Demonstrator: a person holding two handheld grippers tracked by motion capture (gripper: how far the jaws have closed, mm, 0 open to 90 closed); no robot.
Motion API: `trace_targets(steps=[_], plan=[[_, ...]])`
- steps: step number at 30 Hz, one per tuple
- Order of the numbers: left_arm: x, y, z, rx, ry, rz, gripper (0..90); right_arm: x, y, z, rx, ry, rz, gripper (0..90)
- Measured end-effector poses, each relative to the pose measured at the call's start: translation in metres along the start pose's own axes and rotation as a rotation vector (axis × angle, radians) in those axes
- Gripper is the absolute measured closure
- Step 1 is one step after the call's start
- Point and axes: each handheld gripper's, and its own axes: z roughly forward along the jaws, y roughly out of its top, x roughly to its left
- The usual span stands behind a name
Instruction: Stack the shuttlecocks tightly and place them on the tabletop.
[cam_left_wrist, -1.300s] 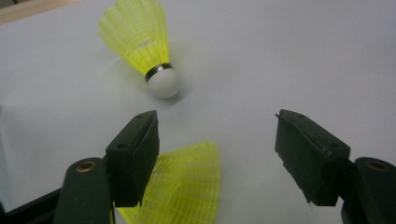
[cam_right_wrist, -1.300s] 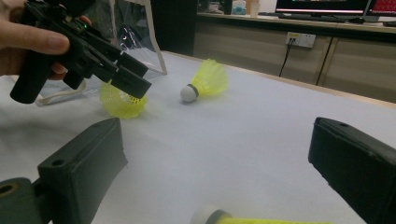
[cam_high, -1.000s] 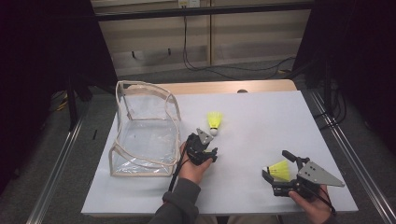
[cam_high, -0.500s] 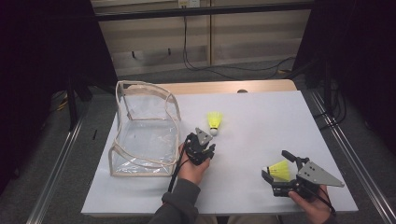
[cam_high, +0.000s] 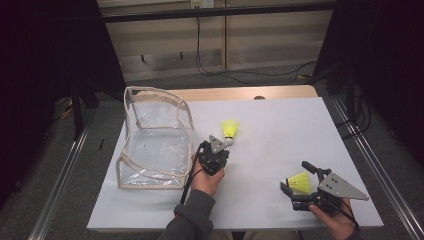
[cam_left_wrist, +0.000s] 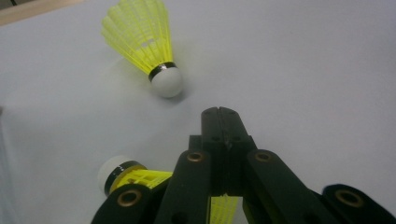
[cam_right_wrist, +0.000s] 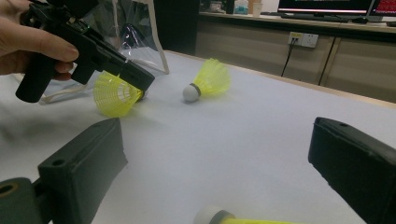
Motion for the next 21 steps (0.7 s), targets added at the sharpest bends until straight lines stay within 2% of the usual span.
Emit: trace_targets(steps=[2,8,11,12,13,15,18,21], plan=[[-0.003,0.001,-0.003,-0.012,-0.004,0.004,87.4,0.0,0.0,0.0,0.001,0.001,-0.002,3.0],[-0.017,-0.005,-0.016,-0.015,-0.035,0.019,89.1,0.0,0.0,0.0,0.0,0.001,-0.004,3.0],[-0.024,-0.011,-0.021,-0.01,-0.049,0.012,90.0,0.0,0.0,0.0,-0.002,0.002,-0.007,3.0],[-0.026,-0.013,-0.022,-0.006,-0.057,-0.002,90.0,0.0,0.0,0.0,-0.005,0.002,-0.009,3.0],[-0.027,-0.016,-0.023,-0.003,-0.058,-0.011,90.0,0.001,0.001,0.0,-0.005,0.002,-0.01,3.0],[-0.03,-0.022,-0.024,0.013,-0.038,0.002,90.0,0.001,0.001,-0.001,-0.006,0.001,-0.007,3.0],[-0.031,-0.031,-0.023,0.029,-0.037,-0.043,90.0,0.001,0.001,-0.001,-0.003,-0.001,-0.011,3.0],[-0.029,-0.037,-0.018,0.041,-0.025,-0.066,90.0,0.002,0.001,0.0,-0.003,0.004,-0.009,3.0]])
